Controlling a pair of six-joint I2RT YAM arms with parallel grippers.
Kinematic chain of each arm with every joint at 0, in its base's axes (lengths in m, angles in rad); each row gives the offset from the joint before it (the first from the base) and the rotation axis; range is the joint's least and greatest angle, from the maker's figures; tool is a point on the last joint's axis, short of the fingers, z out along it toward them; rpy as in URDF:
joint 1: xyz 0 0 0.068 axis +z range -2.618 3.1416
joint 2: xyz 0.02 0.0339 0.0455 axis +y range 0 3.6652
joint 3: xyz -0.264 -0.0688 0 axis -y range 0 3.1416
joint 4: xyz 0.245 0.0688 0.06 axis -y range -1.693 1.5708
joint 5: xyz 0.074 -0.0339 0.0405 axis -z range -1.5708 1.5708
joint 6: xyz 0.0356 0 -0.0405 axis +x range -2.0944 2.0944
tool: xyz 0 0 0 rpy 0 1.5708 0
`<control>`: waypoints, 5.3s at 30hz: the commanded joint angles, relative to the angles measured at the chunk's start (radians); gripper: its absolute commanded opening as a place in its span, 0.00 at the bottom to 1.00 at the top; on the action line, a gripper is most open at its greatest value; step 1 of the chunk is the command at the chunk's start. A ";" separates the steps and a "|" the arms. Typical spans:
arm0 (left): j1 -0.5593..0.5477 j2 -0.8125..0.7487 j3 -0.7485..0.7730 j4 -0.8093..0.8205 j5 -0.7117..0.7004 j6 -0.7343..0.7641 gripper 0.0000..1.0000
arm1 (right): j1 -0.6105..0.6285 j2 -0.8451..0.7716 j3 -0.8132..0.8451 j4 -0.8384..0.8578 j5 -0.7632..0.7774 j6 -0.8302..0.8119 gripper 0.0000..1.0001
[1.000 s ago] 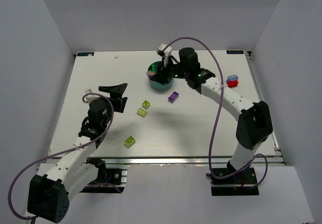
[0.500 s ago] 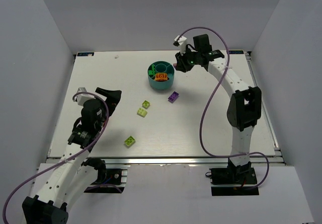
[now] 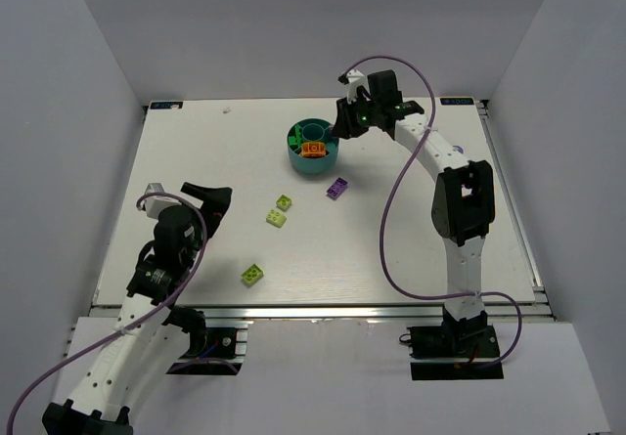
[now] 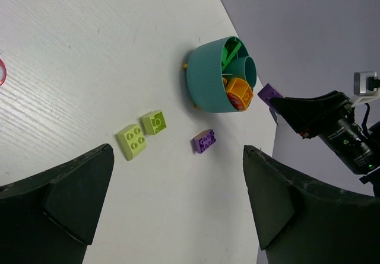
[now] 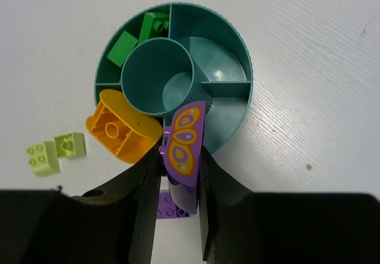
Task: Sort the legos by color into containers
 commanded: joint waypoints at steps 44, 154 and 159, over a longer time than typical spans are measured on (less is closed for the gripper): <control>0.004 -0.045 0.018 -0.153 -0.026 0.151 0.72 | -0.469 -0.283 -0.250 -0.267 0.168 -0.186 0.78; -0.309 0.907 0.305 0.765 0.624 0.089 0.75 | -0.003 -0.617 -0.609 -0.385 -0.375 -1.004 0.00; -0.310 0.927 0.323 0.694 0.641 0.114 0.71 | -0.003 -0.619 -0.612 -0.360 -0.333 -1.016 0.00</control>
